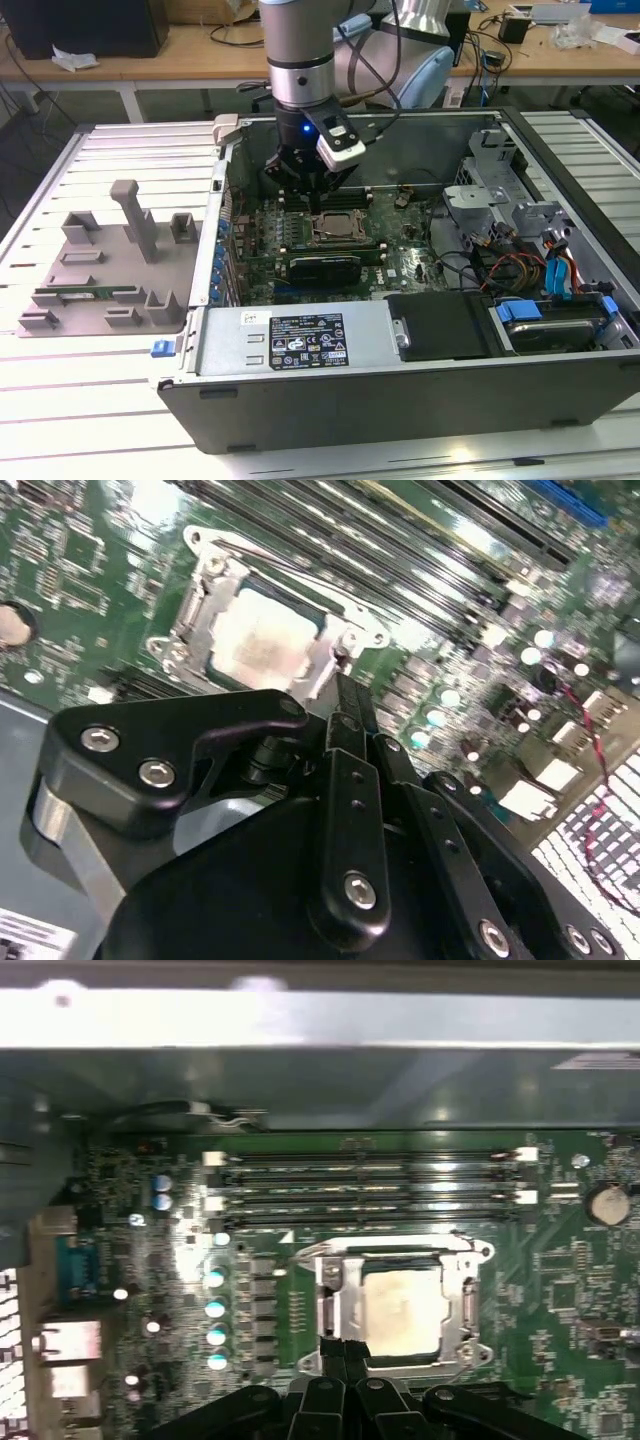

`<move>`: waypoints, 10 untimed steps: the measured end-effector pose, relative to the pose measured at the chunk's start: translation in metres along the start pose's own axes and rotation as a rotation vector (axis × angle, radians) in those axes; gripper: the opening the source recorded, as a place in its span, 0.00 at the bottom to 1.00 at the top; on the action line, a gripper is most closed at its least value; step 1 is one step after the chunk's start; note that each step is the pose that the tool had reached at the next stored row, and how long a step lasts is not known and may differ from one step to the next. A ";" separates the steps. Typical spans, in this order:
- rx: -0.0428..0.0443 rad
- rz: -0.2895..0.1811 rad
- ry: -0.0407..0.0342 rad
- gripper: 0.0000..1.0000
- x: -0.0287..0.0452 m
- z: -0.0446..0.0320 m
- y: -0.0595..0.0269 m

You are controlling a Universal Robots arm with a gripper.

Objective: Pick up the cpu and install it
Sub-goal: 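Install the first cpu locking lever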

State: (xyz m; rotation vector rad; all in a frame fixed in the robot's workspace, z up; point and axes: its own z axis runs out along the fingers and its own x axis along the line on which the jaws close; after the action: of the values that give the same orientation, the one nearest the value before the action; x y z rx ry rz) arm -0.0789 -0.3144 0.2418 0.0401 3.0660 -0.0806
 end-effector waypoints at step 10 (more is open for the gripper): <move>-0.0011 0.000 0.0000 0.11 0.0203 -0.0045 -0.0007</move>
State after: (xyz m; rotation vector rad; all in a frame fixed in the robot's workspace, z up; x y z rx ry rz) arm -0.0995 -0.3144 0.2448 0.0402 3.0660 -0.0789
